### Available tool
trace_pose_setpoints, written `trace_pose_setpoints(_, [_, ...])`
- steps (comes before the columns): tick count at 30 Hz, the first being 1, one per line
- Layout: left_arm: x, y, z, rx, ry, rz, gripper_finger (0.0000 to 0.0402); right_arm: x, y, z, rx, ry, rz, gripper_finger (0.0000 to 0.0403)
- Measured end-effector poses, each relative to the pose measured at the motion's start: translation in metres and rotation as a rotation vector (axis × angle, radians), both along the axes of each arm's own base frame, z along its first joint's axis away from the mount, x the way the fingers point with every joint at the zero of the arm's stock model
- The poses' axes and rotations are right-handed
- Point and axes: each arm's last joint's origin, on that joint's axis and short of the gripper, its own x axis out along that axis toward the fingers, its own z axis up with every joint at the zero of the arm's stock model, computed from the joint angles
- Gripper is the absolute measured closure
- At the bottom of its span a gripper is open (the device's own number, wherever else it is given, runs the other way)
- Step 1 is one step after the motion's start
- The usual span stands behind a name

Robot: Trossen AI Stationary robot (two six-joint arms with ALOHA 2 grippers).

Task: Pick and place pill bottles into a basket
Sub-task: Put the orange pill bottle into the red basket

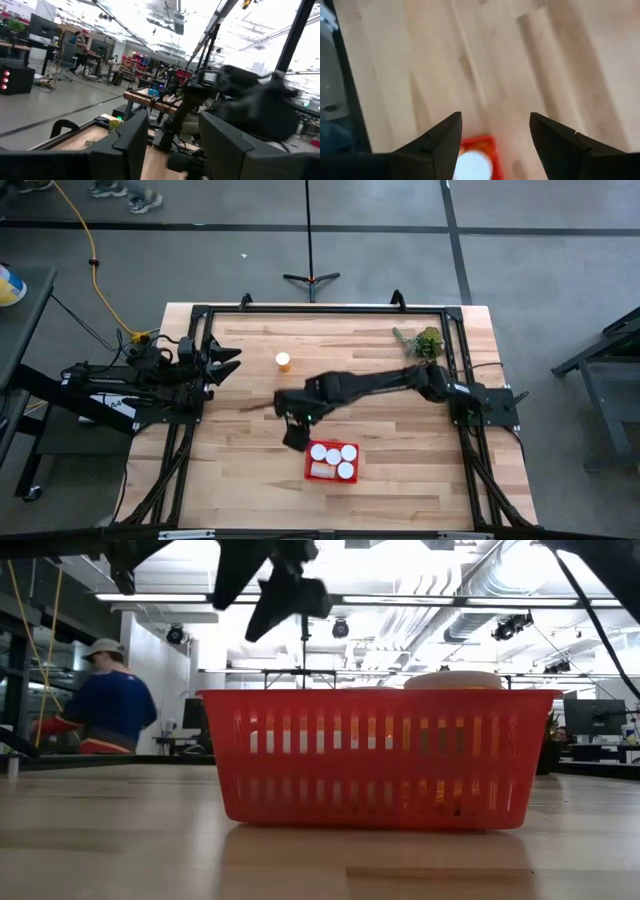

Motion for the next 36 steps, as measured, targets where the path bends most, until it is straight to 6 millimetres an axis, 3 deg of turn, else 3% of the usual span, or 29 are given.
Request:
trace_pose_setpoints(13, [0.0,-0.002,0.0,0.02,-0.004,-0.076,0.019,0.015,-0.096,0.004,-0.199,-0.125,-0.032,0.013])
trace_pose_setpoints(21, [0.0,-0.003,0.0,0.028,-0.004,-0.102,0.019,0.021,-0.129,0.013,-0.528,-0.193,-0.195,0.0129])
trace_pose_setpoints(25, [0.0,-0.003,0.0,0.033,-0.003,-0.1,0.019,0.024,-0.138,0.016,-0.498,-0.251,-0.236,0.014])
trace_pose_setpoints(28, [0.0,-0.003,0.001,0.052,-0.002,-0.095,0.019,0.029,-0.147,0.008,-0.439,-0.27,-0.248,0.0152])
trace_pose_setpoints(36, [0.0,-0.003,0.0,0.085,0.004,-0.093,0.019,0.042,-0.177,-0.057,-0.117,-0.153,-0.351,0.0179])
